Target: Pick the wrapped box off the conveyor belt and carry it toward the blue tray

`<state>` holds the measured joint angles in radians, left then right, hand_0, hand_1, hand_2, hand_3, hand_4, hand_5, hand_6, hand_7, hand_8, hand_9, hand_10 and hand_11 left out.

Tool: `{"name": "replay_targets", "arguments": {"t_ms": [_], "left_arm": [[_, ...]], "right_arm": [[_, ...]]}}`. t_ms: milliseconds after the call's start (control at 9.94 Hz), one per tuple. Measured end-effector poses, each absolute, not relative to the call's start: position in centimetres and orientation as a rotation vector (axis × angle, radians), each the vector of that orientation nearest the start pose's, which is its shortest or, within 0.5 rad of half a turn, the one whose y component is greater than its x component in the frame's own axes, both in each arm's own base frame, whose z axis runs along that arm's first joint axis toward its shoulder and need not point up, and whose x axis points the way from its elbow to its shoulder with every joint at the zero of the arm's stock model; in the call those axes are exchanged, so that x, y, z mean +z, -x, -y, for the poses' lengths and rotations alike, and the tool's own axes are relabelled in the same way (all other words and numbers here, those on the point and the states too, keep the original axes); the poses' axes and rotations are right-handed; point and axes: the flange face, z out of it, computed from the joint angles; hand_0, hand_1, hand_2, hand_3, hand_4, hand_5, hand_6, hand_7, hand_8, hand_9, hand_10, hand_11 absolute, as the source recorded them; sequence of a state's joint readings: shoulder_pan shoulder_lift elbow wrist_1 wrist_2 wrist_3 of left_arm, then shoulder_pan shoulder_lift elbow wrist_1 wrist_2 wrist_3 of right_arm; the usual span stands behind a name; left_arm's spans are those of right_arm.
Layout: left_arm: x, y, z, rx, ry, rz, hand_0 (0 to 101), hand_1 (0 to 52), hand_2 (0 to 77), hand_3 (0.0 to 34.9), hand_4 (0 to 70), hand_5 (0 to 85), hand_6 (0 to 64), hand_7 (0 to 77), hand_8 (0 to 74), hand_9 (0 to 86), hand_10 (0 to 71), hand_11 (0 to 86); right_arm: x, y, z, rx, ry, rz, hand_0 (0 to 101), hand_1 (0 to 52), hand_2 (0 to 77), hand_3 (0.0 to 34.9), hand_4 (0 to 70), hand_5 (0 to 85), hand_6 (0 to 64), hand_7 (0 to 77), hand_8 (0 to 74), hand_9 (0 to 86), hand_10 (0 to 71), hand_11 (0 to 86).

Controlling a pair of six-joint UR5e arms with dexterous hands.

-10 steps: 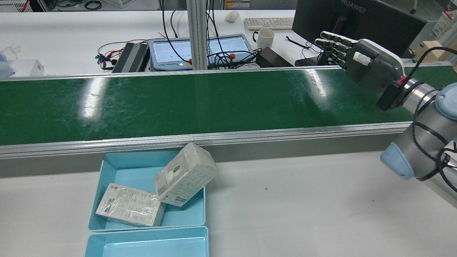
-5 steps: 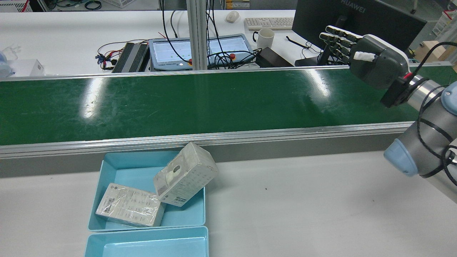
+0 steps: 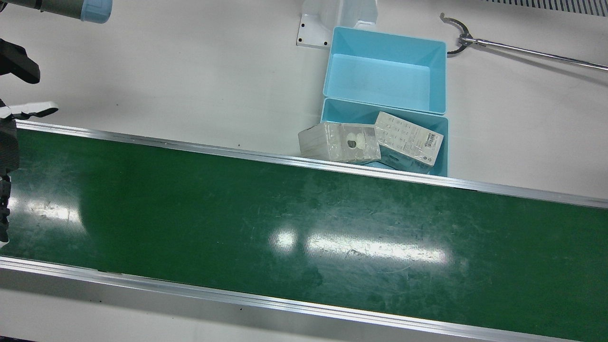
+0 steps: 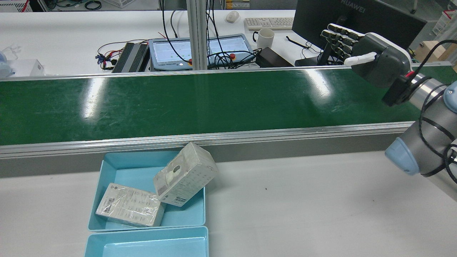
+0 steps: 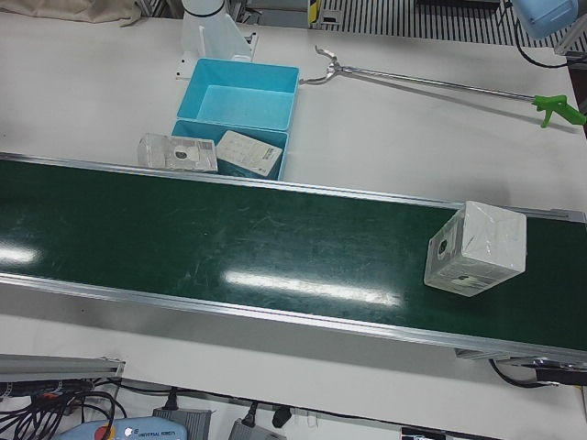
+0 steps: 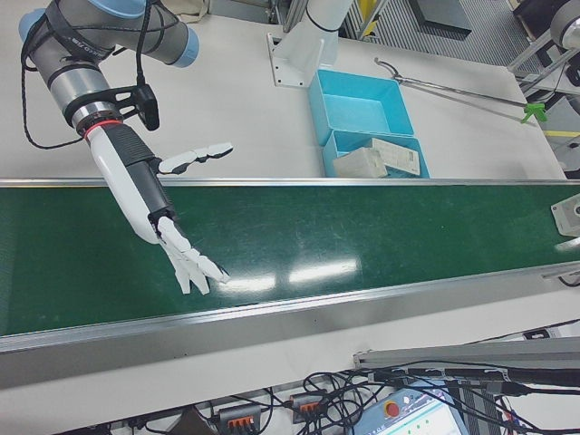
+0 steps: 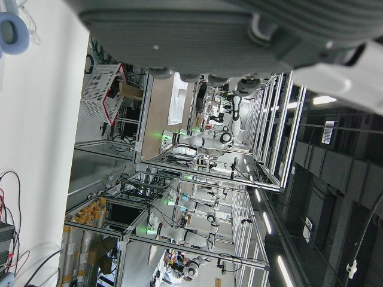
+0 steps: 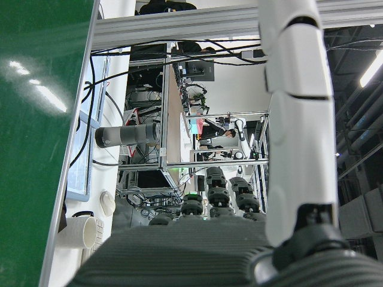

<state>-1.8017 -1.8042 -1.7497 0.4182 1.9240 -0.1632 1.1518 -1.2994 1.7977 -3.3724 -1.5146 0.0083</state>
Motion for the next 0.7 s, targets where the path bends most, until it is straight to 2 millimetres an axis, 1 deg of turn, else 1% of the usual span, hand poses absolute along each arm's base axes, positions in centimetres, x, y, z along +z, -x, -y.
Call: {"name": "replay_targets", "arguments": {"t_ms": [101, 302, 403, 704], "left_arm": [[51.91, 22.22, 51.33, -2.249, 0.321, -2.214, 0, 0.0, 1.1, 0.0, 0.0, 0.5, 0.5, 0.5, 0.5, 0.5, 0.0, 0.5], [51.90, 22.22, 51.33, -2.249, 0.321, -2.214, 0, 0.0, 1.1, 0.0, 0.0, 0.5, 0.5, 0.5, 0.5, 0.5, 0.5, 0.5], [51.91, 22.22, 51.33, -2.249, 0.321, -2.214, 0, 0.0, 0.5, 0.0, 0.0, 1.1, 0.5, 0.5, 0.5, 0.5, 0.5, 0.5], [51.91, 22.22, 51.33, -2.249, 0.321, -2.214, 0, 0.0, 1.1, 0.0, 0.0, 1.1, 0.0, 0.5, 0.5, 0.5, 0.5, 0.5]], "right_arm": [[45.43, 10.93, 58.70, -2.011, -0.510, -2.624, 48, 14.7, 6.5, 0.0, 7.1, 7.1, 3.3, 10.4, 6.5, 3.8, 0.0, 1.1], [45.42, 10.92, 58.71, -2.010, -0.508, -2.625, 48, 14.7, 6.5, 0.0, 7.1, 7.1, 3.3, 10.9, 6.0, 3.8, 0.0, 1.1], [45.42, 10.93, 58.71, -2.010, -0.507, -2.626, 48, 12.5, 7.1, 0.0, 8.2, 7.1, 3.3, 10.9, 6.5, 5.4, 0.0, 1.1], [45.45, 10.99, 58.71, -2.011, -0.507, -2.625, 47, 13.1, 7.1, 0.0, 8.2, 7.1, 4.4, 12.0, 6.5, 5.4, 0.0, 1.1]]}}
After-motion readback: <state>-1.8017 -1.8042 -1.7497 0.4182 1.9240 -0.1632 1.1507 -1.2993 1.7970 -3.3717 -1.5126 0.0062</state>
